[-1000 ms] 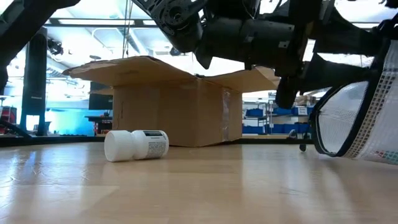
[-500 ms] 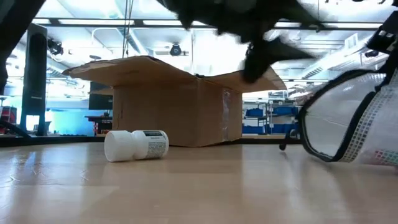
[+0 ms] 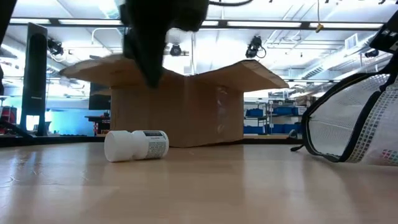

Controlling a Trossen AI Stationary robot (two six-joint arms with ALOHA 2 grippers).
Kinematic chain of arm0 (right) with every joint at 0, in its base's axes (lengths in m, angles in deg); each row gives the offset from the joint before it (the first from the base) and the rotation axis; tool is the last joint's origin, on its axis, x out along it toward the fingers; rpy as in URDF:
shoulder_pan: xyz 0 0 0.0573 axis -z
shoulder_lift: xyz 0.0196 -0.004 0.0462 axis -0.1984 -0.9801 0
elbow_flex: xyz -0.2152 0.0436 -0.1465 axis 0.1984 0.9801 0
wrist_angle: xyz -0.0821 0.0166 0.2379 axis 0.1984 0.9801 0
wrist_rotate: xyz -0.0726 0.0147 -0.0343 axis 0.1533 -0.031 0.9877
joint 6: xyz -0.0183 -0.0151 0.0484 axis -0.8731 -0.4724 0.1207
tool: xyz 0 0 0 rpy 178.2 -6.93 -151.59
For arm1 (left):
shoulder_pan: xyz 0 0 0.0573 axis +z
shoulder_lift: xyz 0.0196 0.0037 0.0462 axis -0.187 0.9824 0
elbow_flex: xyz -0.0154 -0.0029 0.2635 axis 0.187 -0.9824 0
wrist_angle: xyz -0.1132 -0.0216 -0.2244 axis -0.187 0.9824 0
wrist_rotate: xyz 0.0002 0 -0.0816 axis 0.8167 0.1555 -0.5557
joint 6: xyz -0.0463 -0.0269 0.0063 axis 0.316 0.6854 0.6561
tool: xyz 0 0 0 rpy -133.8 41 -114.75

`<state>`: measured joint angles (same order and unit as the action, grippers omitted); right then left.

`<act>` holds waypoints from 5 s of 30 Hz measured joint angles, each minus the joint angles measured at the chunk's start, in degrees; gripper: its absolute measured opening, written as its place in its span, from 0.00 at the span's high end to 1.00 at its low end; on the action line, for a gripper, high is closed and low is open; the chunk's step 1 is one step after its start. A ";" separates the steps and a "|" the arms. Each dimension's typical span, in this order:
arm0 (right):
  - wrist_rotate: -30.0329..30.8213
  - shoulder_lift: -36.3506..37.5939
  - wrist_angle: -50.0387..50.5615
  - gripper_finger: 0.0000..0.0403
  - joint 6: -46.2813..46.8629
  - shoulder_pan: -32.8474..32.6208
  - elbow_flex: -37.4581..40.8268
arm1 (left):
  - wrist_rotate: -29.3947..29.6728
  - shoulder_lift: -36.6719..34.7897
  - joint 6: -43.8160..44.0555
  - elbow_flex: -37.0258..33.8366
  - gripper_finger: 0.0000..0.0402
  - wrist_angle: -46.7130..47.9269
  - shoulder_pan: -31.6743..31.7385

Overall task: Unpack boxes
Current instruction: Put the white medicine bottle into the zip bag, then put the white pill bottle into the zip bag

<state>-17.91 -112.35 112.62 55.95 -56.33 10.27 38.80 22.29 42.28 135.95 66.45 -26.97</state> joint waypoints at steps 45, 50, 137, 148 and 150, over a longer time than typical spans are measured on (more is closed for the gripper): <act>4.98 0.00 -8.96 1.00 -4.30 0.61 0.41 | -5.99 6.22 -3.67 -13.86 0.60 -69.29 7.55; 8.22 0.00 -14.80 1.00 -9.16 2.73 0.43 | -7.24 9.41 -2.55 -13.77 0.60 -76.76 7.50; -41.87 2.84 16.21 0.50 43.07 -5.03 -0.19 | 0.95 9.57 -37.98 -15.23 0.34 -61.16 8.03; -48.40 2.84 1.29 0.56 48.01 -4.12 13.94 | 1.01 9.57 -37.94 -15.23 0.34 -61.14 8.89; -48.36 2.84 0.45 0.57 48.11 -4.15 15.37 | 1.02 9.57 -37.94 -15.23 0.34 -61.14 8.90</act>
<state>-66.27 -109.50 113.07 104.06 -60.48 25.64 39.81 31.86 4.34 120.73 5.31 -18.07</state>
